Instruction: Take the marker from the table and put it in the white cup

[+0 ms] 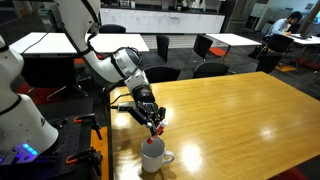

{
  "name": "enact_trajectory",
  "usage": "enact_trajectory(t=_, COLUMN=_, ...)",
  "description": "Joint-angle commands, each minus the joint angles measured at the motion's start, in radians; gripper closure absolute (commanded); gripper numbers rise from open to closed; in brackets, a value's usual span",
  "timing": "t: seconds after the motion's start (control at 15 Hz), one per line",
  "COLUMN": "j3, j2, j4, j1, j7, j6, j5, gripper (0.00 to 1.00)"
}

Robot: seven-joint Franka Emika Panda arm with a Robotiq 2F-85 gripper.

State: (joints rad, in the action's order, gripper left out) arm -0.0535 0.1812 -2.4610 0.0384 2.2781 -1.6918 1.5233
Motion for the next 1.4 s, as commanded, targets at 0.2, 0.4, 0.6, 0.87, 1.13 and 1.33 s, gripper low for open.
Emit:
enact_trajectory(t=0.2, j3=0.005, j2=0.003, j4=0.003, j1=-0.015, j7=-0.039, j6=-0.013, j5=-0.020, gripper=0.55)
enact_trajectory(t=0.4, j3=0.005, j2=0.002, j4=0.002, j1=-0.016, j7=-0.047, j6=-0.017, j5=-0.020, gripper=0.40)
enact_trajectory(t=0.6, j3=0.006, j2=-0.002, j4=0.002, j1=-0.016, j7=-0.055, j6=-0.019, j5=-0.021, gripper=0.18)
enact_trajectory(t=0.87, j3=0.007, j2=-0.037, j4=-0.009, j1=-0.011, j7=-0.075, j6=-0.038, j5=-0.021, gripper=0.00)
enact_trajectory(t=1.13, j3=0.012, j2=-0.111, j4=-0.016, j1=-0.008, j7=-0.109, j6=-0.057, j5=-0.017, gripper=0.00)
enact_trajectory(t=1.33, j3=0.019, j2=-0.186, j4=-0.020, j1=-0.007, j7=-0.144, j6=-0.093, j5=-0.012, gripper=0.00)
